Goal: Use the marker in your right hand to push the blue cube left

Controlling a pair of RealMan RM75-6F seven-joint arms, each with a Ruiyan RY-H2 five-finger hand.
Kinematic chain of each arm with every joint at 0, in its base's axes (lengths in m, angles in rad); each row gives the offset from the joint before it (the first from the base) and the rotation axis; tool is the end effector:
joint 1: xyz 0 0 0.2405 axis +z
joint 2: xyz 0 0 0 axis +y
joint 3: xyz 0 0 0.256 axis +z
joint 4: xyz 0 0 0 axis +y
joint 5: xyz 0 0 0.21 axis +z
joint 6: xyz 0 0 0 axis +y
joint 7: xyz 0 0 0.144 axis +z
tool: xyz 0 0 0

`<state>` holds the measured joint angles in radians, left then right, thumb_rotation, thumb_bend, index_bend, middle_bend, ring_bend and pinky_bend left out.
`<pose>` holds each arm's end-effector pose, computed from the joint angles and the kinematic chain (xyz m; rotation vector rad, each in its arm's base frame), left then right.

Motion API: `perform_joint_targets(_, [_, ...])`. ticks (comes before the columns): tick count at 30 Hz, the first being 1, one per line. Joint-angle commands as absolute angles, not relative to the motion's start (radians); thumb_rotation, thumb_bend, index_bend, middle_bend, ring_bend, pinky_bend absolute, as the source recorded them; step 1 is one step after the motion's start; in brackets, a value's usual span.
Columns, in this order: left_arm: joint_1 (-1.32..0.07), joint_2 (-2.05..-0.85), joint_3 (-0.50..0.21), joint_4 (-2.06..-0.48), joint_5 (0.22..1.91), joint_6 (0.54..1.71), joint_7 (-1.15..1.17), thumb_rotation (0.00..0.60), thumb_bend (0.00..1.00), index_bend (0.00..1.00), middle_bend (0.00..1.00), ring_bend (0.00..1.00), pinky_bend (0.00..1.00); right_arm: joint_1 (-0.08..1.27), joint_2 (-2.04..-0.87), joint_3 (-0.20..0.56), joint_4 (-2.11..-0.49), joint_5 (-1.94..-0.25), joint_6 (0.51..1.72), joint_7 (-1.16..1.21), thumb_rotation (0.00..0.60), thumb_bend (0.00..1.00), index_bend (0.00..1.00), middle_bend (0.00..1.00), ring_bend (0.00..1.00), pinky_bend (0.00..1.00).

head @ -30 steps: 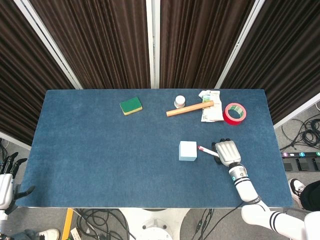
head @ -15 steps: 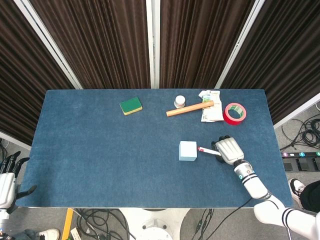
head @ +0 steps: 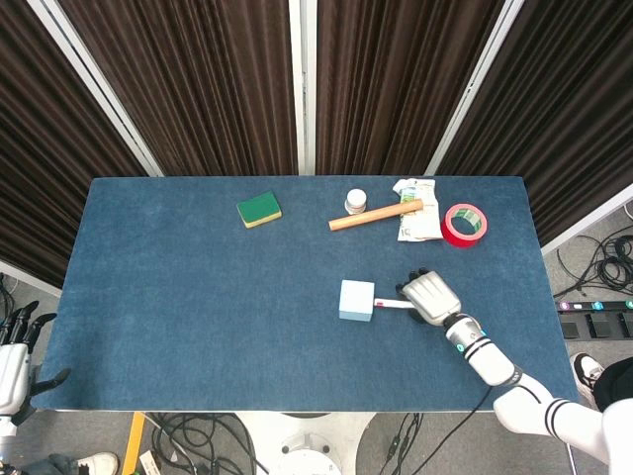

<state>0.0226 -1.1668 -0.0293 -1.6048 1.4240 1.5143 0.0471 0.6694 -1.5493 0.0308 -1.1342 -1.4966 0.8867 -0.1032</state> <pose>-0.3355 0.1410 0.1493 -1.2570 -0.9860 -0.7821 -0.2367 -0.3397 -0.0168 2.0808 -0.7089 0.7013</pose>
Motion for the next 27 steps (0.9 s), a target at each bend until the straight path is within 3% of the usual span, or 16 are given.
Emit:
perform_joint_targets(1, [0.024, -1.165, -0.030, -1.602, 1.421, 1.515, 0.043, 0.600, 0.03, 0.26, 0.17, 0.10, 0.18, 0.688, -1.568, 0.040, -1.145, -1.500, 0.880, -0.118, 0.600, 0.44, 0.60, 0.59, 0.31, 0.32])
perform_joint_targets(9, [0.029, -1.166, -0.028, -1.598, 1.420, 1.518, 0.037, 0.600, 0.03, 0.26, 0.17, 0.10, 0.18, 0.734, -1.626, 0.076, -1.178, -1.462, 0.843, -0.212, 0.600, 0.44, 0.60, 0.59, 0.31, 0.32])
perform_joint_targets(20, [0.022, -1.167, -0.031, -1.606, 1.432, 1.519, 0.046, 0.600, 0.03, 0.26, 0.17, 0.10, 0.18, 0.690, -1.549, 0.049, -1.236, -1.430, 0.872, -0.234, 0.600, 0.44, 0.60, 0.59, 0.31, 0.32])
perform_joint_targets(27, [0.024, -1.164, -0.030, -1.606, 1.434, 1.524, 0.045, 0.600, 0.03, 0.26, 0.17, 0.10, 0.18, 0.718, -1.588, 0.072, -1.231, -1.405, 0.844, -0.247, 0.600, 0.44, 0.60, 0.59, 0.31, 0.32])
